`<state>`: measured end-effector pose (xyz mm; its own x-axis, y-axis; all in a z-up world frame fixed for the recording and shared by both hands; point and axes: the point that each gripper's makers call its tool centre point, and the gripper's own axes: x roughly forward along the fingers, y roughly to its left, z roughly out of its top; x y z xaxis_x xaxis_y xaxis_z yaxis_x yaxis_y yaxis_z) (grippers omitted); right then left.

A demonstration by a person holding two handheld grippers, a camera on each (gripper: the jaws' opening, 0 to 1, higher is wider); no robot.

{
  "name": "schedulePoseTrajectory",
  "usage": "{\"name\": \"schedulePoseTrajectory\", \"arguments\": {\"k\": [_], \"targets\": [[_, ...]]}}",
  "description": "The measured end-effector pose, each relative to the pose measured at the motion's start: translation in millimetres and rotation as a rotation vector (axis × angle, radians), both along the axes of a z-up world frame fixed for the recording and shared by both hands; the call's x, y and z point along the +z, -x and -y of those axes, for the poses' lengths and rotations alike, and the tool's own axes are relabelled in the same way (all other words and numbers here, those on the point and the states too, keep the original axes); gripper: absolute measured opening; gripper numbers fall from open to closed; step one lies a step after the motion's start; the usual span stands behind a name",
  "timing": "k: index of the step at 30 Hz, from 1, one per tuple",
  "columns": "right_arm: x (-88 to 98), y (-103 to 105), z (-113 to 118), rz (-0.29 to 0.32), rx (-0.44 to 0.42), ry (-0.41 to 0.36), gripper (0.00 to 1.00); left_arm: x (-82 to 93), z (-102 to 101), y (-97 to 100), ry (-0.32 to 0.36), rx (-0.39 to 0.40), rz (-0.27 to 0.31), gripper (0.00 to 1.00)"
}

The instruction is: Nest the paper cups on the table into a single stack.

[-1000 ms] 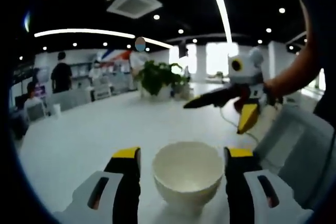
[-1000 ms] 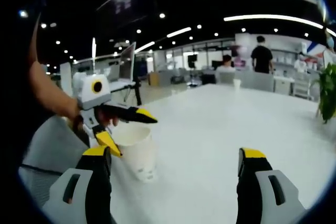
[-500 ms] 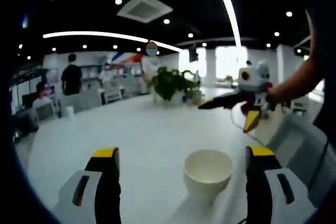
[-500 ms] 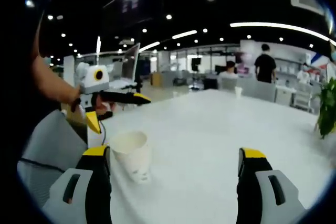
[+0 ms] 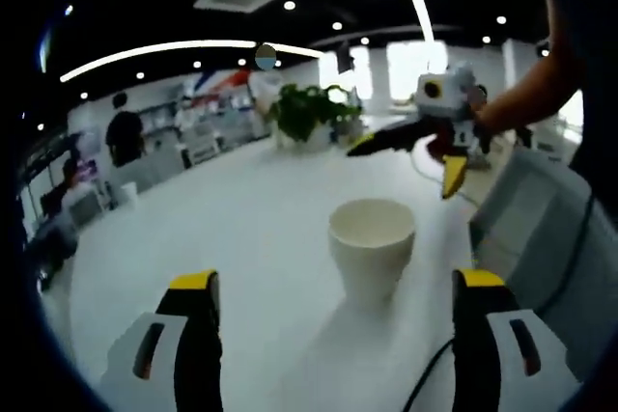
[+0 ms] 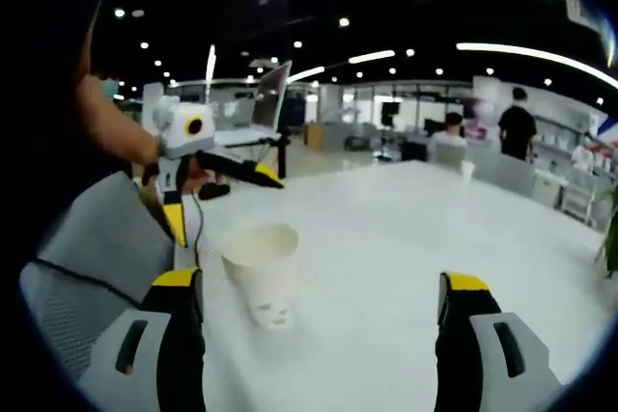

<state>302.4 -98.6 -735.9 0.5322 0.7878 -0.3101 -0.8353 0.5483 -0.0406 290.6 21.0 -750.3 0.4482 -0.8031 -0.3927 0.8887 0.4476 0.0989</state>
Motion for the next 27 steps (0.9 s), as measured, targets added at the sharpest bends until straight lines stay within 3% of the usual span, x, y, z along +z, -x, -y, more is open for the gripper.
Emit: {"name": "schedulePoseTrajectory", "arguments": {"k": [4,10,13,17,19,21,22,24,27], "targets": [[-11.2,3.6,-2.8,-0.016,0.011,0.011,1.0,-8.9,1.8,5.8,-0.02,-0.027,-0.002,0.98],[-27.1,12.9,-4.3,-0.053,0.04,0.045,0.92,-20.0,8.4,5.8,-0.034,-0.049,-0.031,0.97],[-33.3,15.5,-7.3,-0.06,0.059,0.06,0.87,-25.9,12.9,6.4,-0.059,-0.086,-0.033,0.91],[-43.6,19.9,-13.2,-0.084,0.095,0.09,0.75,-29.5,19.0,5.1,-0.074,-0.117,-0.033,0.9],[-48.8,23.3,-18.8,-0.112,0.111,0.095,0.69,-35.7,20.1,5.5,-0.099,-0.128,-0.051,0.85],[-51.9,23.1,-24.0,-0.109,0.119,0.097,0.63,-46.7,22.5,14.0,-0.124,-0.152,-0.127,0.71],[-57.5,24.4,-25.8,-0.112,0.136,0.126,0.59,-56.7,20.6,17.2,-0.175,-0.156,-0.176,0.64],[-61.5,22.8,-30.4,-0.106,0.139,0.136,0.56,-57.3,29.0,12.4,-0.179,-0.184,-0.096,0.63],[-64.2,26.5,-36.9,-0.129,0.167,0.133,0.56,-58.0,33.3,14.4,-0.156,-0.181,-0.129,0.64]]}}
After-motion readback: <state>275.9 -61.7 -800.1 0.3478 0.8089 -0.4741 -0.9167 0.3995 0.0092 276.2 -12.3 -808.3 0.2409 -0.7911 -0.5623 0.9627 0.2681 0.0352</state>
